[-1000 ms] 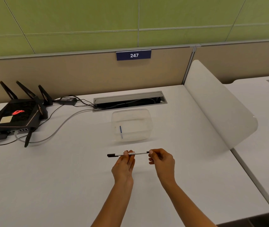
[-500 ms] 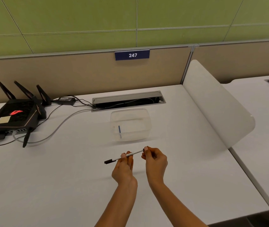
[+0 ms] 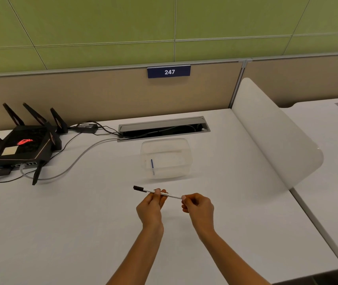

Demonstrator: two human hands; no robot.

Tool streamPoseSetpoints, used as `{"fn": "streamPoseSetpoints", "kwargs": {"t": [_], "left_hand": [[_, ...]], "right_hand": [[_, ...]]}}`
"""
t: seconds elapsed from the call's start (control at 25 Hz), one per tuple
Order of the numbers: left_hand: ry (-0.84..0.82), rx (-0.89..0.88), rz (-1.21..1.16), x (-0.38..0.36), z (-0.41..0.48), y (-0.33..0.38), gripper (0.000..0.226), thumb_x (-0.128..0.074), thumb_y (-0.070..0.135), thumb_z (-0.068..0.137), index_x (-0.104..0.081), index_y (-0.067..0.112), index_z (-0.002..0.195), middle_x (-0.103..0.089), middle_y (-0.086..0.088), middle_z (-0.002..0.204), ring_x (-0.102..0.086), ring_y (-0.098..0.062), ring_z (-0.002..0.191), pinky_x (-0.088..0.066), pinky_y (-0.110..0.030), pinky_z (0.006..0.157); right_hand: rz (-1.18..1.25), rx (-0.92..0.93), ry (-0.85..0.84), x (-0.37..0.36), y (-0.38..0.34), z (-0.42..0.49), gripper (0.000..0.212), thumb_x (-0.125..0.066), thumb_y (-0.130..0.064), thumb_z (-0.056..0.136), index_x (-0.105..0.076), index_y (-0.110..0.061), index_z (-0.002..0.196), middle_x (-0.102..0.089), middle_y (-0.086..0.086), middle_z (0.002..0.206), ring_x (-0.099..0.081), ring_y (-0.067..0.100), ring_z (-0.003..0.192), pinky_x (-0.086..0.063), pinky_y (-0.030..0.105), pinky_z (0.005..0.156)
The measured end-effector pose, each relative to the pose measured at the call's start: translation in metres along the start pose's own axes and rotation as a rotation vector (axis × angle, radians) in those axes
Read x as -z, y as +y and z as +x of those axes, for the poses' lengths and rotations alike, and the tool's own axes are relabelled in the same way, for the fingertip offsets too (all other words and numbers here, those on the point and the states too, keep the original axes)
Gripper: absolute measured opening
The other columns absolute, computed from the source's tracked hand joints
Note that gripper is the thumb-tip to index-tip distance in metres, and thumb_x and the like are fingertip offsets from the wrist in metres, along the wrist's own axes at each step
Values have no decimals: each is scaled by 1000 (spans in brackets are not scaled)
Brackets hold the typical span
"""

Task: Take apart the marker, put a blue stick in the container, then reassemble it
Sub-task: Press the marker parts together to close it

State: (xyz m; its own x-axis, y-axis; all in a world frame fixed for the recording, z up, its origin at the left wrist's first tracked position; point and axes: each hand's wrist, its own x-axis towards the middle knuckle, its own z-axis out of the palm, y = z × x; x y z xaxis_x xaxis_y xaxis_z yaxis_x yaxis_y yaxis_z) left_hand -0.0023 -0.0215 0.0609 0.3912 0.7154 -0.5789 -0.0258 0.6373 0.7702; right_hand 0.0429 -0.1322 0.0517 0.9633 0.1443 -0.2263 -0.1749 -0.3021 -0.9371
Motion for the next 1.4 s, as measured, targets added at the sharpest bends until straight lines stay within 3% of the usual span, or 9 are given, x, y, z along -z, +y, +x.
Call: {"fn": "streamPoseSetpoints", "kwargs": {"t": [0.16, 0.36, 0.56, 0.76, 1.12, 1.4], "left_hand": [[-91, 4, 206, 7, 8, -4, 13, -67, 11, 86, -72, 1, 92, -75, -15, 87, -73, -21, 79, -58, -21, 65], [-188, -4, 451, 8, 10, -16, 13, -67, 15, 86, -74, 4, 90, -76, -12, 85, -74, -19, 76, -57, -23, 68], [-242, -30, 623, 5, 12, -22, 15, -70, 20, 83, -76, 7, 86, -76, -8, 80, -73, -17, 69, -53, -23, 67], [-207, -58, 693, 3, 14, -30, 10, -66, 16, 86, -76, 13, 90, -75, 2, 79, -73, -13, 70, -57, -34, 80], [-238, -23, 880, 6, 20, -46, 25, -62, 12, 89, -70, 11, 112, -73, -9, 107, -71, -21, 89, -55, -41, 89], [-263, -48, 1025, 8, 22, -49, 20, -58, 11, 89, -75, 12, 99, -76, -8, 96, -71, -21, 86, -57, -40, 83]], "right_hand": [[-268, 19, -120, 6, 14, 0, 6, -70, -26, 85, -73, -22, 81, -69, -7, 71, -63, 10, 65, -46, 17, 59], [-403, 87, -206, 2, 21, 0, 8, -70, -27, 83, -75, -20, 84, -65, -12, 72, -60, 4, 66, -39, 12, 59], [-460, 88, -206, -4, 25, 4, 10, -69, -26, 83, -75, -17, 84, -72, -5, 78, -61, 6, 64, -47, 17, 63], [-450, 34, -179, -10, 29, 9, 11, -67, -21, 83, -75, -15, 86, -74, -1, 80, -66, 12, 61, -60, 31, 67], [-468, -60, -147, -26, 40, 14, 14, -63, -19, 86, -74, -10, 87, -75, 5, 80, -69, 19, 62, -61, 35, 67], [-492, -82, -163, -28, 49, 14, 14, -63, -19, 85, -74, -10, 86, -74, 6, 78, -69, 20, 64, -61, 38, 68]]}}
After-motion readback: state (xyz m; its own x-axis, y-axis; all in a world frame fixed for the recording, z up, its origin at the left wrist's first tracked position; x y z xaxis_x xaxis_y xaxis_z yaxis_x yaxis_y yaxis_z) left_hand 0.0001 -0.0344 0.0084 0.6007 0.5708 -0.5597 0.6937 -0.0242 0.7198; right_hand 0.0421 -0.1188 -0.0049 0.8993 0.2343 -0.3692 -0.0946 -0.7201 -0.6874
